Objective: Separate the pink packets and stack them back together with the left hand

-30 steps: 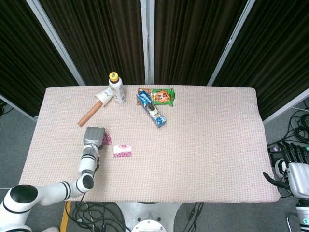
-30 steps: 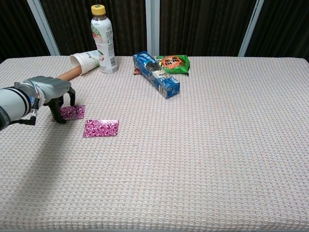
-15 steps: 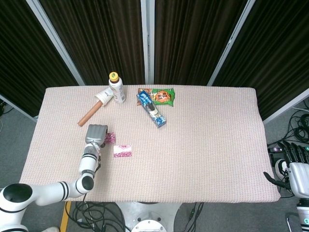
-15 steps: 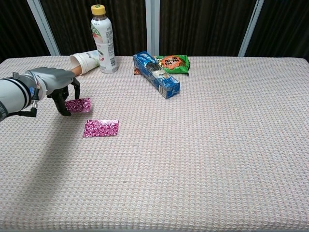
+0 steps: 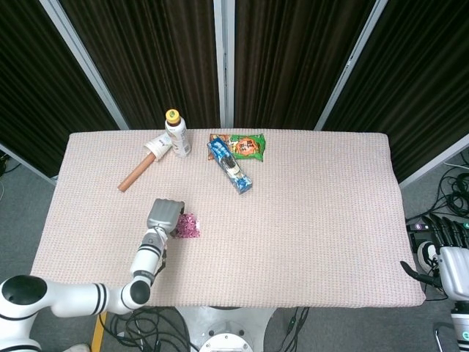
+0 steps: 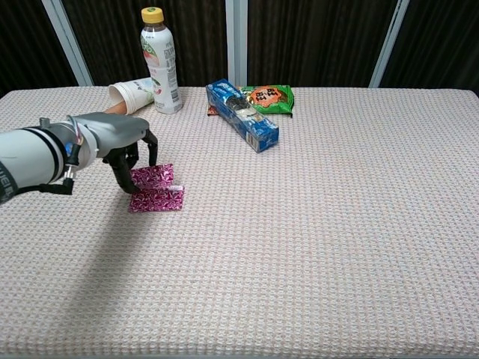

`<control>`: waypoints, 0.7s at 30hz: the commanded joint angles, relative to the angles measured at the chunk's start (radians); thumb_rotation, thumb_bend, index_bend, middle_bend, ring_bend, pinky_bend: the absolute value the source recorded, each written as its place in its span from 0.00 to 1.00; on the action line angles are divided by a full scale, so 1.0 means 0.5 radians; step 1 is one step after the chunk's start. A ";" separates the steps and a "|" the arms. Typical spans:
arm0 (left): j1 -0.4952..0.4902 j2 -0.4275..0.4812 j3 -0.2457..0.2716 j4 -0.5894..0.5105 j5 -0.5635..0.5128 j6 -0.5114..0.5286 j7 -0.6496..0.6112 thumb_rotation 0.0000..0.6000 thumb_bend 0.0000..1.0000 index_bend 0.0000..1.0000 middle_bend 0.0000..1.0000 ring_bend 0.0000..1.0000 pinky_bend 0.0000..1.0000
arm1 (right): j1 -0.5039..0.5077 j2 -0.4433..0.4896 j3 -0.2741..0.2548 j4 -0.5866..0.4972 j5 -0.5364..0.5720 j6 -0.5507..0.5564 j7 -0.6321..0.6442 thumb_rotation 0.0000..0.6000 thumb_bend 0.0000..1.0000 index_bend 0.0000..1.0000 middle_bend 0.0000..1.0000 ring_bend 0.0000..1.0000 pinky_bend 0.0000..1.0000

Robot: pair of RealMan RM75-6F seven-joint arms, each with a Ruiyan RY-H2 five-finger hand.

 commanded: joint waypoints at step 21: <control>-0.125 -0.198 0.019 0.074 -0.185 0.120 0.206 1.00 0.26 0.46 0.90 0.87 0.91 | -0.014 -0.007 -0.003 0.039 0.012 0.000 0.047 0.73 0.09 0.09 0.06 0.00 0.00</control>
